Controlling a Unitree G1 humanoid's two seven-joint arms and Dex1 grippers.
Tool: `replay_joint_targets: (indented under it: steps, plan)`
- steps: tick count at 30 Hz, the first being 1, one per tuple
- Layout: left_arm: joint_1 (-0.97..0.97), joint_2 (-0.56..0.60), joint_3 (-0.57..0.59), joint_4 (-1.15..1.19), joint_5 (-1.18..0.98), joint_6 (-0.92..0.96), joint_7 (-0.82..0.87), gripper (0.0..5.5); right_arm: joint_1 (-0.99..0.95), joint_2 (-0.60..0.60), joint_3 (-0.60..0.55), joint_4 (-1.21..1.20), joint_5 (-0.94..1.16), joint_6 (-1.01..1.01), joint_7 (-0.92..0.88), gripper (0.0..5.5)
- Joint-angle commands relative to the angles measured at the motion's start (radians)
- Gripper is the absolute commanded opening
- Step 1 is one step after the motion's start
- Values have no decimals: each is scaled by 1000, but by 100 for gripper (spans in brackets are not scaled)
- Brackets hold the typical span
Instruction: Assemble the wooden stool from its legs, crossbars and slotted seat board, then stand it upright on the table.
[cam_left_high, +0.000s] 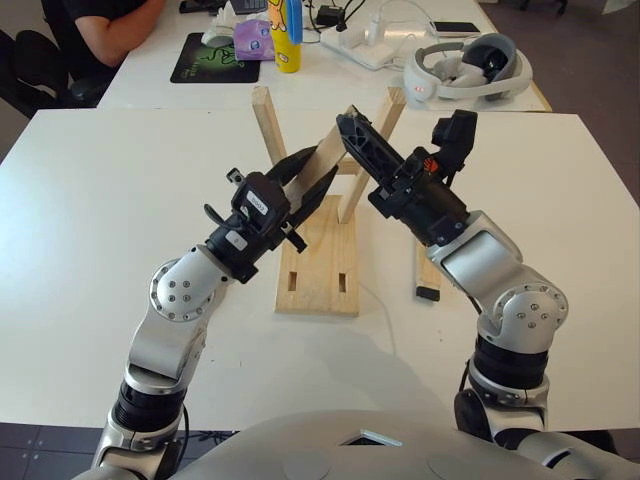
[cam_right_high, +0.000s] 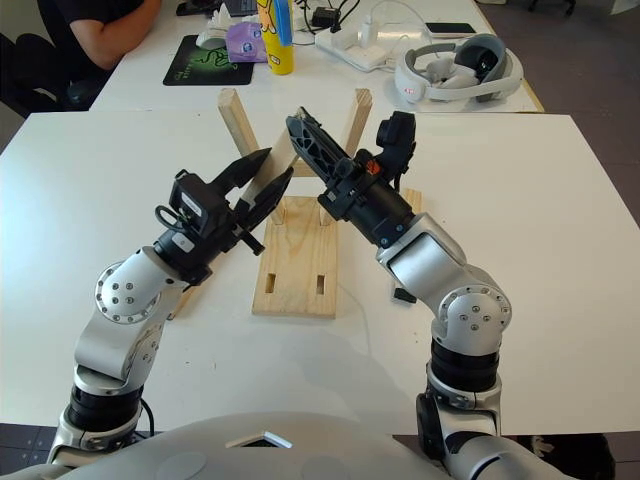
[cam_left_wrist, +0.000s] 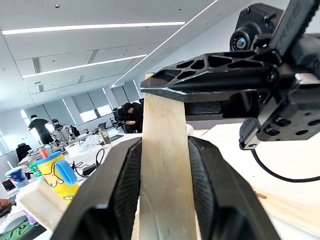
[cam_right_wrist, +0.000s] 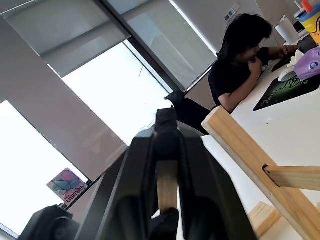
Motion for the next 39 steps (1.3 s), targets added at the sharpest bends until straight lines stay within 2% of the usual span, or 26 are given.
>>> replay_joint_targets:
  steps: [1, 3, 4, 9, 13, 16, 19, 23, 27, 34, 39]
  plan:
    - [15, -4, -1, 22, 30, -3, 20, 133, -3, -17, 17, 0, -1, 6, 4, 45]
    - [20, -7, 0, 19, 6, 1, 12, 133, -4, -34, 24, -2, -30, 7, 8, 45]
    - [20, -5, 0, 17, 3, 5, 10, 170, -4, -40, 26, -1, -43, 8, 8, 45]
    - [5, -38, 27, -32, -110, 43, 4, 244, 15, -100, 64, 23, -233, 11, 31, 45]
    - [-21, -67, 113, -70, -252, 94, 23, 302, 79, -153, 73, 28, -385, 11, 35, 45]
    - [-41, -62, 153, -71, -301, 117, 32, 344, 187, -155, 39, -36, -381, 24, 13, 45]
    - [-31, -68, 138, -77, -279, 116, 53, 389, 305, -180, -15, -130, -415, 16, -24, 45]
    - [8, -88, 104, -95, -240, 115, 100, 451, 335, -180, -127, -158, -506, -48, -82, 45]
    - [12, -101, 72, -74, -208, 124, 128, 454, 289, -167, -198, -66, -641, -116, -122, 45]
    - [-25, -122, 25, -13, -188, 128, 124, 454, 257, -77, -188, 152, -794, -265, -42, 45]
    - [-39, -110, 16, 11, -199, 128, 89, 454, 297, 5, -213, 179, -849, -348, -47, 45]
